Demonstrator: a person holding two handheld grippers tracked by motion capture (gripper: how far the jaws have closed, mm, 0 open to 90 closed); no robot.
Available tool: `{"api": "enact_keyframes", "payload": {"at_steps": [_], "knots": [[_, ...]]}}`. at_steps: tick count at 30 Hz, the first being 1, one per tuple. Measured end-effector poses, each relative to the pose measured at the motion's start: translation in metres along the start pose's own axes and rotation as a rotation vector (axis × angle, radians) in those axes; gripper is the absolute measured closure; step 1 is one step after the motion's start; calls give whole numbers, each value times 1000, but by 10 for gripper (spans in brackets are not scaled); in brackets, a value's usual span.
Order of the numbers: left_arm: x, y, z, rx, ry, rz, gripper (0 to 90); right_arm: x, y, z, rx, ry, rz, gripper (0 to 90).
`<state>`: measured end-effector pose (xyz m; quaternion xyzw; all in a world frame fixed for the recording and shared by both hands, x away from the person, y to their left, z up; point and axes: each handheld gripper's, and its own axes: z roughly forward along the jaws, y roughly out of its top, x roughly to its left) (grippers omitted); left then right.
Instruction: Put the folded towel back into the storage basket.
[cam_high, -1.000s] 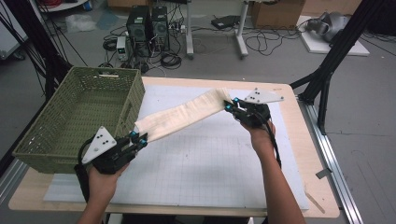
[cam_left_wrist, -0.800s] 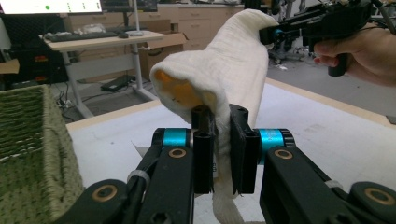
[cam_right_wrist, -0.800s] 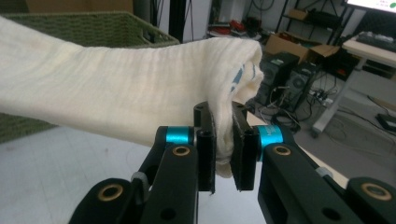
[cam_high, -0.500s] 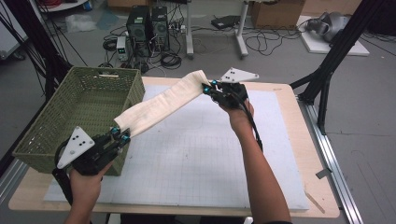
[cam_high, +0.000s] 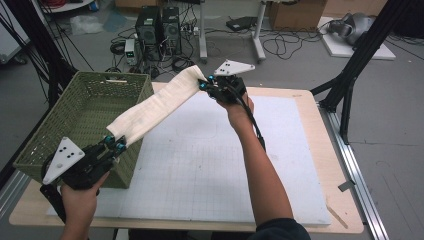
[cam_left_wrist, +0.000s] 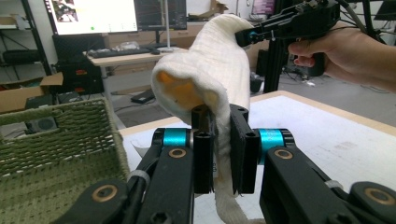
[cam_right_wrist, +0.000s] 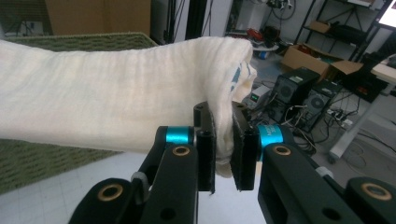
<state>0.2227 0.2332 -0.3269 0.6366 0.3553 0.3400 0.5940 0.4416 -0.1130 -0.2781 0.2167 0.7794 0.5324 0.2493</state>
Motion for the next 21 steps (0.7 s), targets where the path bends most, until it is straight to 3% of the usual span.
{"api": "enact_keyframes", "payload": {"at_steps": [8, 11, 21], "knots": [[13, -2, -13, 0, 49, 9, 811, 7, 14, 31, 0, 40, -2, 823], [18, -3, -17, -1, 68, 2, 811, 10, 18, 46, 22, 58, -10, 823], [32, -6, -28, 1, 117, -9, 810, 21, 39, 88, 21, 87, -27, 823]]}}
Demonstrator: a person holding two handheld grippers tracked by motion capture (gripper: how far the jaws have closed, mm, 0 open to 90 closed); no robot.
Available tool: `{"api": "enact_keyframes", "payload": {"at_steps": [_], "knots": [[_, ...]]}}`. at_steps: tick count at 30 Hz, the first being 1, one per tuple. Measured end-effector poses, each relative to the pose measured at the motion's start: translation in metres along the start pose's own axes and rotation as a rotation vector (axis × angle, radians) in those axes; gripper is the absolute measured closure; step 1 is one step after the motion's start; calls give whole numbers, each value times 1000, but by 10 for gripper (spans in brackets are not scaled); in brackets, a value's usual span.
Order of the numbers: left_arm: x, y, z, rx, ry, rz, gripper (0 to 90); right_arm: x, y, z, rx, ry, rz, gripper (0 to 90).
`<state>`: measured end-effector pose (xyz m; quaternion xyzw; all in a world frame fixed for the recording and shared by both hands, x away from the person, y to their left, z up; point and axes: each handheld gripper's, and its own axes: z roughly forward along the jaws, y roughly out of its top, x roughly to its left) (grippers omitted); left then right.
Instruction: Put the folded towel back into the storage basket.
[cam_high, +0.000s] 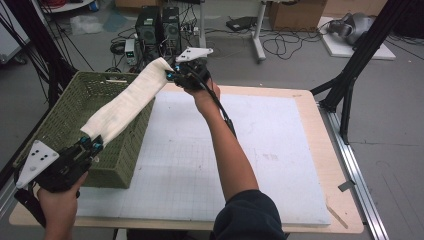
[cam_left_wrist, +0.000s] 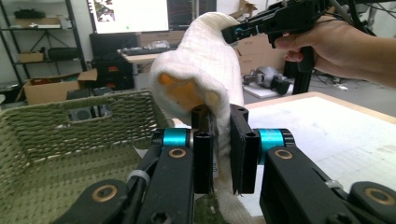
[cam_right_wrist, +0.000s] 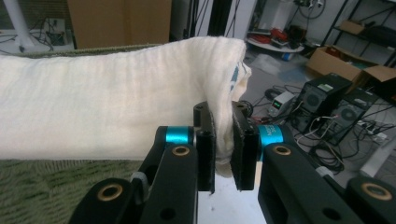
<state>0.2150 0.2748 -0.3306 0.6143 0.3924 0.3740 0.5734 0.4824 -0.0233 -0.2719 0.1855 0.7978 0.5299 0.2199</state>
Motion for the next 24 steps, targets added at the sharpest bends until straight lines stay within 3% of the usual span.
{"api": "enact_keyframes", "payload": {"at_steps": [10, 16, 24], "knots": [[16, -4, -8, 2, 45, -31, 810, 11, 19, 43, 20, 31, -23, 822], [21, -4, -13, 23, 78, -1, 810, 19, 20, 73, 50, 39, -20, 822], [44, -9, -26, 39, 126, -25, 808, 34, 33, 103, 61, 68, -42, 821]]}}
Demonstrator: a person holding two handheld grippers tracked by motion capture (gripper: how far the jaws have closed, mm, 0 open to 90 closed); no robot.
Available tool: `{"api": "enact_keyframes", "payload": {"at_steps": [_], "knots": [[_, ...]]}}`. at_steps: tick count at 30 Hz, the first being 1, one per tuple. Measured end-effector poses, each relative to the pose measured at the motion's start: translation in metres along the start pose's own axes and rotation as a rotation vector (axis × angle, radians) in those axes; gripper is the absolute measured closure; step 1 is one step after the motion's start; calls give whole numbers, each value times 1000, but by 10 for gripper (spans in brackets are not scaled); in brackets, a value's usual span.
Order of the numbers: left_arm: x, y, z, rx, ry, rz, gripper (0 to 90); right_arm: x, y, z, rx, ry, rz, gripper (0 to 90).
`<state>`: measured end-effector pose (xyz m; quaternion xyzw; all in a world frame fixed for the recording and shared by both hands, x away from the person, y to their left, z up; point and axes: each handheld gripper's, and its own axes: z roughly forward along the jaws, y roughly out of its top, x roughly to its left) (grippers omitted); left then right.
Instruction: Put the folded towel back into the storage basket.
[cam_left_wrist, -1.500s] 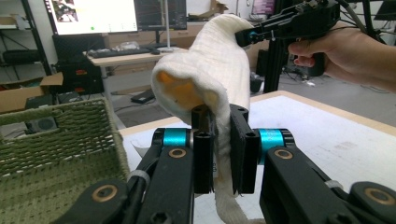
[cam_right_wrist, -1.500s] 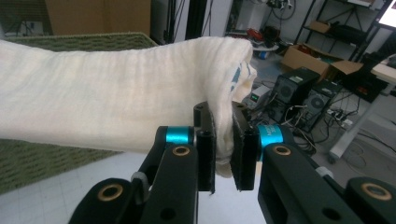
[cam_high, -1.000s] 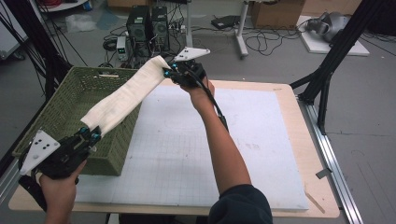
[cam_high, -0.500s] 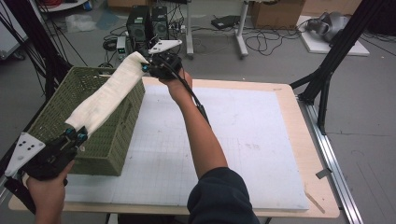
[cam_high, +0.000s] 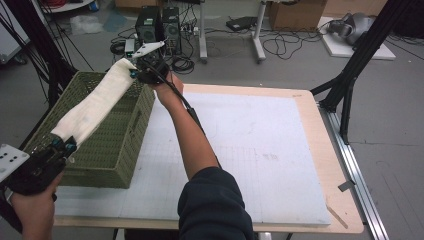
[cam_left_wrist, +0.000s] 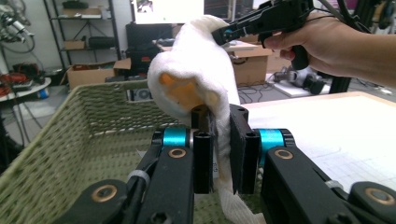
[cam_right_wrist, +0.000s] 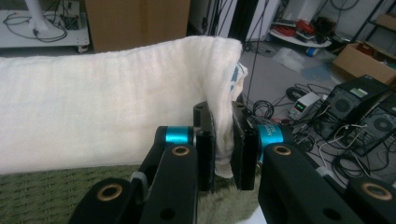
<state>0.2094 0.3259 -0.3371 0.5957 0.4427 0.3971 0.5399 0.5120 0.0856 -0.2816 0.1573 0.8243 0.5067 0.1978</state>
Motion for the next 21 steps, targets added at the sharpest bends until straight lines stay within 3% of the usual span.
{"api": "enact_keyframes", "payload": {"at_steps": [3, 14, 17, 19, 21], "knots": [[1, -1, 0, 28, 23, 27, 806, 5, 3, 12, 21, -1, -9, 821], [14, -7, -2, 68, 69, -16, 787, 19, 11, 43, 69, -6, -33, 819], [15, -7, 1, 100, 78, -27, 671, 20, 11, 49, 84, -25, -25, 791], [16, -6, 1, 98, 106, -30, 518, 20, 7, 53, 111, -30, -11, 655], [16, -5, 0, 82, 130, -23, 456, 20, 5, 53, 112, -43, 10, 572]]}}
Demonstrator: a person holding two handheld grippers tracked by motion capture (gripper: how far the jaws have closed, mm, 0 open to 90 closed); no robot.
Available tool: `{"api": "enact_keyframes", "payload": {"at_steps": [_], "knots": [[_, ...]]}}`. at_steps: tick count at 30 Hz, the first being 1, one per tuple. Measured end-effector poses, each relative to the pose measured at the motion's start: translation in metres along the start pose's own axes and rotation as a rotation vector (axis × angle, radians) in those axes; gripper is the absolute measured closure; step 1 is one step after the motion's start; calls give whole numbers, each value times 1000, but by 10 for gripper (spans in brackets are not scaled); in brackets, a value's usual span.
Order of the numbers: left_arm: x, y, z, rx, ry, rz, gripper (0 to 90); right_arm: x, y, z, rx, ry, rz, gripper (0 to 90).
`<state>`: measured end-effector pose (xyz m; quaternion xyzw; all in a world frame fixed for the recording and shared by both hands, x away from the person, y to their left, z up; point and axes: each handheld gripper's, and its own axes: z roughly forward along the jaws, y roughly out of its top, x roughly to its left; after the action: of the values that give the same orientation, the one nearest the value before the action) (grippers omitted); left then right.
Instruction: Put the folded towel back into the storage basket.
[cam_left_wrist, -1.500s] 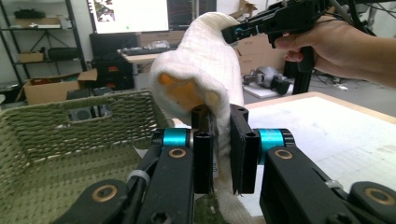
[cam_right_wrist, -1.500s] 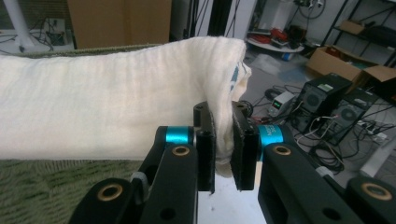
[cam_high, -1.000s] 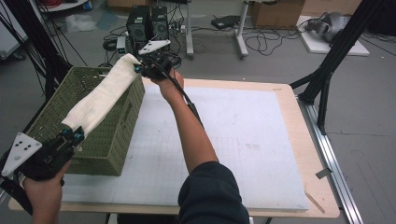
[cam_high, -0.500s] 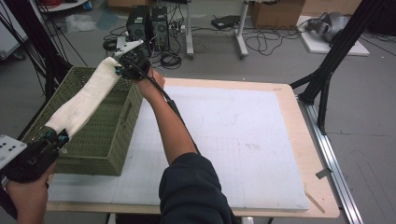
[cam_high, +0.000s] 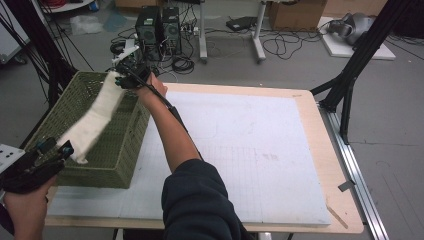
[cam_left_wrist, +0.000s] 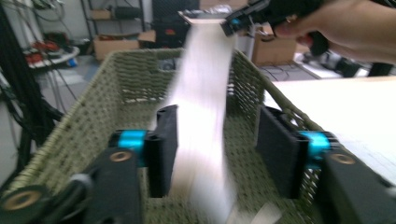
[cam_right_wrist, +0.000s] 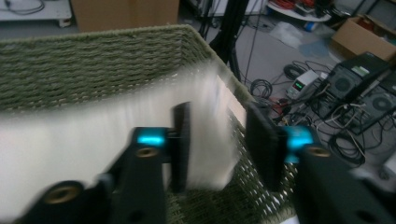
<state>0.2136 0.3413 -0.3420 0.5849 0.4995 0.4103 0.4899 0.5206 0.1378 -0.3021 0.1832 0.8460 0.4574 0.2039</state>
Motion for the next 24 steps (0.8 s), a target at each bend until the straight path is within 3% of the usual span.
{"api": "enact_keyframes", "payload": {"at_steps": [3, 6, 8, 10, 13, 15, 19, 24], "knots": [[1, 2, -2, -24, -2, -14, 414, -4, -2, -6, -10, 17, 20, 507], [2, 3, -1, -30, -63, -65, 415, -8, -4, -15, -14, 35, 21, 447], [0, 4, 0, -51, -95, -108, 344, -10, -6, -23, -8, 71, 27, 429], [-3, 6, 2, -63, -125, -138, 262, -13, -8, -32, 0, 75, 9, 391], [-10, 9, 5, -61, -159, -133, 144, -18, -13, -51, -11, 100, 16, 369], [-16, 11, 8, -51, -194, -130, 145, -23, -18, -65, -13, 131, 35, 359], [-30, 15, 14, -40, -271, -118, 154, -30, -32, -94, -9, 125, 54, 286], [-49, 19, 20, -45, -353, -101, 159, -42, -53, -135, -15, 71, 73, 208]]}}
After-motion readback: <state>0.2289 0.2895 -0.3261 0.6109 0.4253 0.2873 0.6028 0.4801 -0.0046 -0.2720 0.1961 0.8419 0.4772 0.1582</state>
